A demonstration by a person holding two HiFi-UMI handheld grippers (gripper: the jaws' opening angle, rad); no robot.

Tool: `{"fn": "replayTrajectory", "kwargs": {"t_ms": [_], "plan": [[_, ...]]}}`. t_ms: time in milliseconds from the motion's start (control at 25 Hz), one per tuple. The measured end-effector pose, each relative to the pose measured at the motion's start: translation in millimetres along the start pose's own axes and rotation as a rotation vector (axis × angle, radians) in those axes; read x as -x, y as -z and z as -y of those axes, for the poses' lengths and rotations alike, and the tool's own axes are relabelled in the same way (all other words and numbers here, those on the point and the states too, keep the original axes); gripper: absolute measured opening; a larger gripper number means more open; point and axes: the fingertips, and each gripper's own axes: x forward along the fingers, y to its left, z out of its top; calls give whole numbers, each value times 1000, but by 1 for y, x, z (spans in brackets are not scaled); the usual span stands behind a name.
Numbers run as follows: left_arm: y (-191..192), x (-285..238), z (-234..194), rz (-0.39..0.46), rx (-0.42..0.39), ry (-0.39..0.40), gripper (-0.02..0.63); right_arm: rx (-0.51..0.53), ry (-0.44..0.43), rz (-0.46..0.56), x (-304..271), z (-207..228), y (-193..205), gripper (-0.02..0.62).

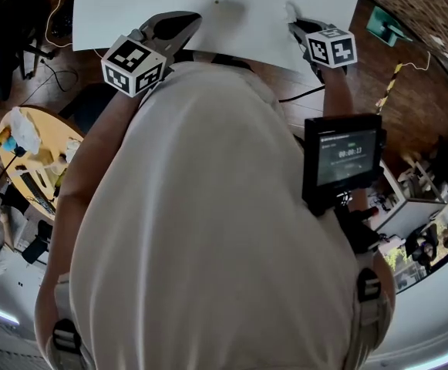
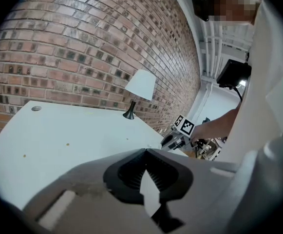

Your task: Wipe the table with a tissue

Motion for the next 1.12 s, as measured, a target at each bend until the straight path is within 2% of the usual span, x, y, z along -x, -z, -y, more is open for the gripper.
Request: {"fn": "replayTrajectory", "kwargs": {"t_ms": [120, 200, 400, 600, 800, 960, 1120], "plan": [[-4, -3, -1, 7, -2, 2, 6, -210, -7, 235, 28, 18, -20, 28], [-2, -4, -2, 3, 2, 1, 6, -284, 26, 312, 43, 34, -20, 28], [0, -8, -2, -6, 0, 14, 6, -252, 186, 190, 41, 62, 12, 28], [-8, -10, -2, -5, -20, 17, 6, -246, 235, 145, 23, 54, 10, 28], [-9, -10, -1, -4, -25, 16, 6, -168, 180, 152, 6, 29, -4, 28], [-9, -9, -2, 1, -20, 8, 6, -85, 29, 120, -13, -10, -6, 28], [-11, -4, -6, 12, -13, -7, 6, 40, -128, 26, -19, -46, 10, 28]]}}
